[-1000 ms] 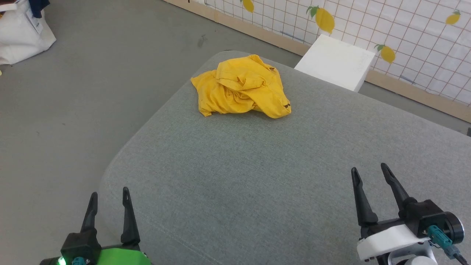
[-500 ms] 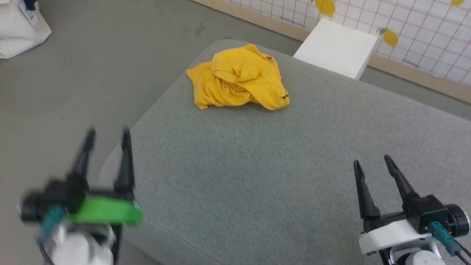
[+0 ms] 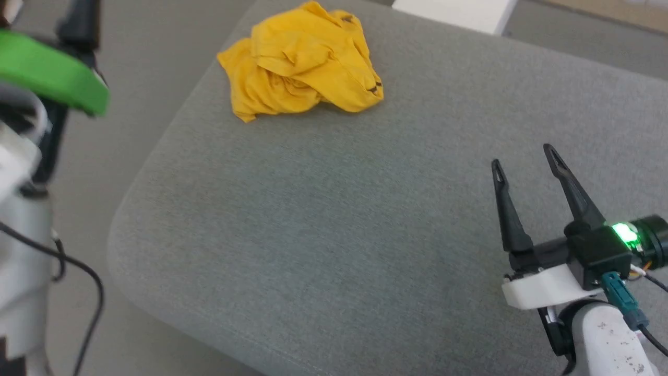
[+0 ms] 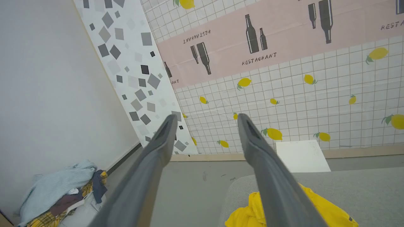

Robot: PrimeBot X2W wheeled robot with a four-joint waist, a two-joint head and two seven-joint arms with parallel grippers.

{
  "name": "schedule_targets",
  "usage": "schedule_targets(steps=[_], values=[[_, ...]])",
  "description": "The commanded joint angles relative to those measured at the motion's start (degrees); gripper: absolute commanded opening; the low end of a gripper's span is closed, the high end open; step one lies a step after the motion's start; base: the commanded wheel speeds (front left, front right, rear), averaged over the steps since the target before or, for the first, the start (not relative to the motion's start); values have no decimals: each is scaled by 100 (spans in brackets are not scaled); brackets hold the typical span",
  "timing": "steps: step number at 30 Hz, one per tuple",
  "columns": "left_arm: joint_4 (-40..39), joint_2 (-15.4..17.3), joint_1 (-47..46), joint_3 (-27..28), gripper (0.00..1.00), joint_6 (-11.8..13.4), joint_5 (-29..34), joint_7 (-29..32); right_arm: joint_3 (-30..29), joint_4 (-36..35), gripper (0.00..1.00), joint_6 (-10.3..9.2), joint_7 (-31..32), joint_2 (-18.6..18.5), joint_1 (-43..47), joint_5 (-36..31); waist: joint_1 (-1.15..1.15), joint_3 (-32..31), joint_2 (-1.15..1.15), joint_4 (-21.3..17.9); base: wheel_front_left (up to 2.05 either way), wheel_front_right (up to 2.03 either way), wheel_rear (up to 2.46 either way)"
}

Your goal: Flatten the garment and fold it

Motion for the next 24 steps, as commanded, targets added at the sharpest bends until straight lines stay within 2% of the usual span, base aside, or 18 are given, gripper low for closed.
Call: schedule_targets(steps=[1,4,12,18,22,24], values=[[173,122,-265,-111,100,-19,-116,95,59,-94,100,-10,49,-1,-126,-67,-1,704,0,-465,0,0,0],[578,408,-756,-523,100,-21,-396,313,164,-254,100,-10,127,-1,-242,-129,-1,1015,0,-671,0,0,0],[1441,867,-1552,-1449,100,-22,-1095,534,228,-416,100,-10,173,-1,-473,-226,-1,1762,0,-1150,0,0,0],[1998,985,-1771,-2008,100,-22,-1778,846,146,-502,100,-10,113,-1,-572,-224,-1,2133,0,-1387,0,0,0],[2481,938,-1808,-2026,100,-22,-2522,1342,156,-546,100,-10,81,-1,-648,-193,-1,2306,0,-1551,0,0,0],[2692,977,-1817,-2075,100,-23,-2672,1538,167,-565,100,-10,69,-1,-684,-176,-1,2374,0,-1630,0,0,0]])
